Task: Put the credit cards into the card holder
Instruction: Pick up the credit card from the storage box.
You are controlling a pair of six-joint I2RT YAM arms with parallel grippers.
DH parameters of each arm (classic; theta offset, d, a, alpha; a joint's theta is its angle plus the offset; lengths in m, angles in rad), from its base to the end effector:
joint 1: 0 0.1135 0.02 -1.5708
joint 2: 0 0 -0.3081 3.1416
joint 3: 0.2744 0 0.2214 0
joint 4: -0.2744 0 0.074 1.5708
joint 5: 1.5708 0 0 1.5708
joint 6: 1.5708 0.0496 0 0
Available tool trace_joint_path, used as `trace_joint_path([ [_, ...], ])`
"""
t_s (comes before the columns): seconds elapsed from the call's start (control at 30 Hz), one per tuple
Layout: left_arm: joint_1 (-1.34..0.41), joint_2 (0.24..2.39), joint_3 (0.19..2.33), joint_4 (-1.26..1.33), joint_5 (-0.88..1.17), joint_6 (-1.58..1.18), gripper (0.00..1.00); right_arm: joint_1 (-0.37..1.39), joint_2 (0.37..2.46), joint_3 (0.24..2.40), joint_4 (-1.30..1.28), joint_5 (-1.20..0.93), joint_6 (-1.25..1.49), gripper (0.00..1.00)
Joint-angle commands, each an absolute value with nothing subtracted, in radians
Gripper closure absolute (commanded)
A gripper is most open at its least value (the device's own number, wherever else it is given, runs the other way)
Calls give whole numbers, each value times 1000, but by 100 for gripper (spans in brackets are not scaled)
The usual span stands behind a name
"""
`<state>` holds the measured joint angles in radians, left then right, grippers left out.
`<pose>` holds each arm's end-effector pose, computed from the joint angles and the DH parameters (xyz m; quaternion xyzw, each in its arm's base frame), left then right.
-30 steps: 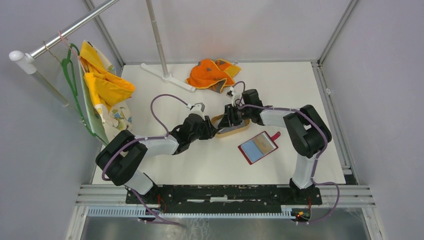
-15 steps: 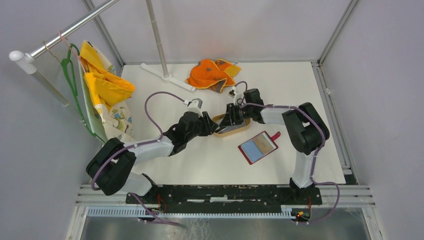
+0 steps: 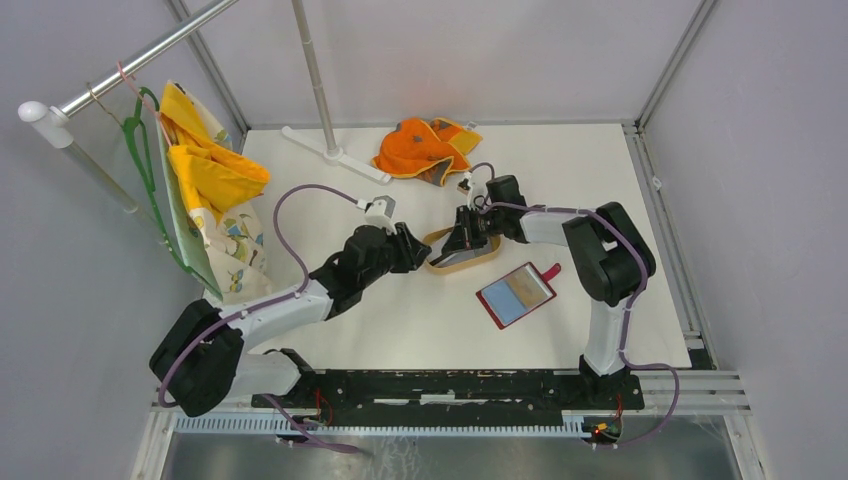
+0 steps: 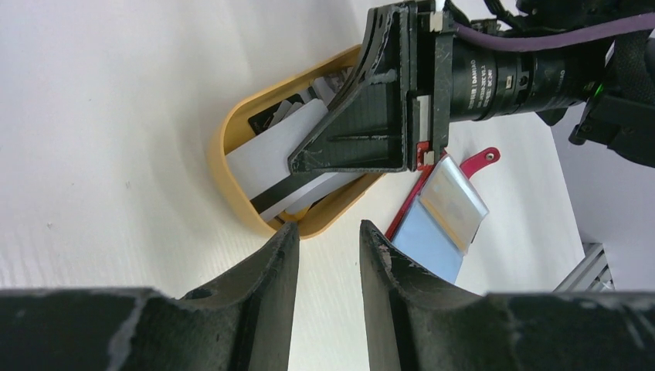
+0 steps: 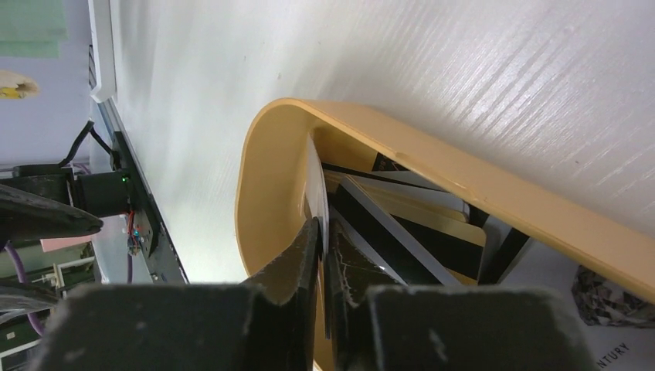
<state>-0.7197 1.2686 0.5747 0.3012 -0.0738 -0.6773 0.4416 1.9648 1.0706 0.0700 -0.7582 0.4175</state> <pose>0.1863 -0.1585 0.2702 -0.0029 0.8312 -0.3335 0.4449 0.3409 0.1989 0.1886 -0.1454 0.8633 0.4544 0.1645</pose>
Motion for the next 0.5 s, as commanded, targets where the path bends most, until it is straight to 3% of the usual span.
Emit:
trace_joint_path([
  [0.0,-720,1200,554,279,-93,-666,59,420,1958,1115,49,-753,402,90],
  [0.47,-722,1141,511,255,-95,-682,58,322,1916,1068,54,-834,411,80],
])
